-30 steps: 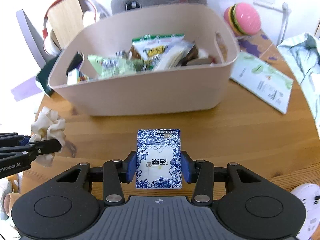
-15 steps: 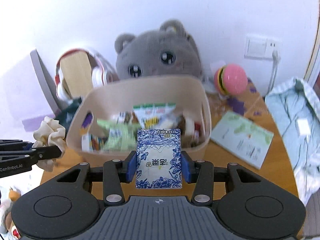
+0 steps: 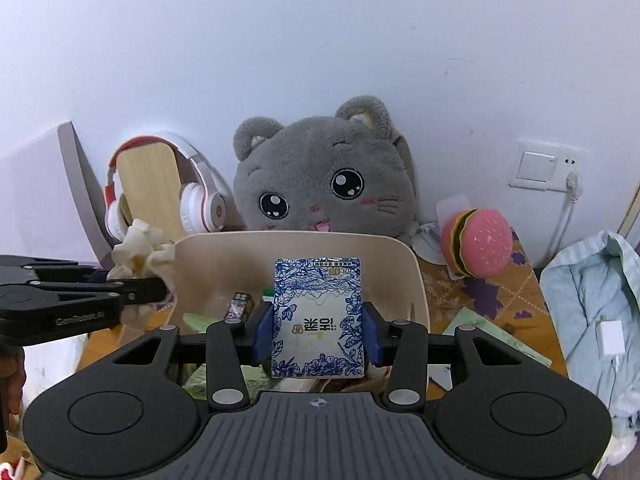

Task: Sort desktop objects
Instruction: 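Lift the scrunchie and card box and carry them over the basket, then open the left tool to drop the scrunchie while the right tool drops the card box into the basket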

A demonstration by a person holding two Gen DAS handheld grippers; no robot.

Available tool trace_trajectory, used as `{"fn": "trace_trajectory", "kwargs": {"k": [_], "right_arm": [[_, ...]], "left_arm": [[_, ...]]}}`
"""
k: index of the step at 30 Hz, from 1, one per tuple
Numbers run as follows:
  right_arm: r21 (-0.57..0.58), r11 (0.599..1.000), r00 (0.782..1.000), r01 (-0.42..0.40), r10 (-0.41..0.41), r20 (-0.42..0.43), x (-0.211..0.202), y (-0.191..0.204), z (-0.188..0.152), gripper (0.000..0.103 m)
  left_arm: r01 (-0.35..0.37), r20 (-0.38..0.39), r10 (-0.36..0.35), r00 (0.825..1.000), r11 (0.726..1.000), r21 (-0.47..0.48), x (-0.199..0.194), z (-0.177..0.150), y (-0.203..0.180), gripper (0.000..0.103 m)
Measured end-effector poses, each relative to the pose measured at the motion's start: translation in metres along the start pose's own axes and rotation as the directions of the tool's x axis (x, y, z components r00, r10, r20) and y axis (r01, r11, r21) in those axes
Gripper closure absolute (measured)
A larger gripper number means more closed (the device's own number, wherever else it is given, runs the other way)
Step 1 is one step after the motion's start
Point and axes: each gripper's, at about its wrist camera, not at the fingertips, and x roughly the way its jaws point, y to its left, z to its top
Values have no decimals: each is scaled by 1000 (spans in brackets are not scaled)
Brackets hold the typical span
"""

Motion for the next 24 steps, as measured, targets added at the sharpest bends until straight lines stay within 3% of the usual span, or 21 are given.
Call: {"fn": "trace_trajectory", "kwargs": {"k": [9, 15, 17, 18, 19, 20, 21, 24], "right_arm": [[29, 1000, 997, 11, -9, -74, 55, -11, -8, 60], [25, 999, 992, 28, -25, -125, 77, -14, -17, 60], [30, 999, 990, 28, -24, -136, 81, -15, -21, 61], [28, 999, 989, 31, -27, -142, 82, -15, -22, 61], [27, 999, 989, 35, -31, -146, 83, -16, -23, 61], [28, 999, 988, 38, -33, -149, 83, -16, -24, 60], [32, 999, 988, 42, -37, -150, 83, -17, -25, 51], [56, 997, 990, 44, -36, -135, 77, -22, -27, 37]], "left_arm": [[-40, -77, 39, 996, 999, -18, 49, -5, -7, 83], [-55, -116, 52, 992, 998, -24, 61, -16, -8, 77], [-58, -105, 54, 993, 998, -31, 61, -19, -7, 68], [-54, -96, 50, 994, 998, -38, 60, -20, -6, 52], [-52, -88, 48, 995, 998, -40, 59, -20, -6, 22], [-57, -90, 54, 995, 998, -34, 58, -21, -7, 10], [-58, -88, 56, 995, 998, -22, 57, -21, -8, 5], [-53, -69, 53, 996, 999, 9, 49, -23, -14, 5]]}}
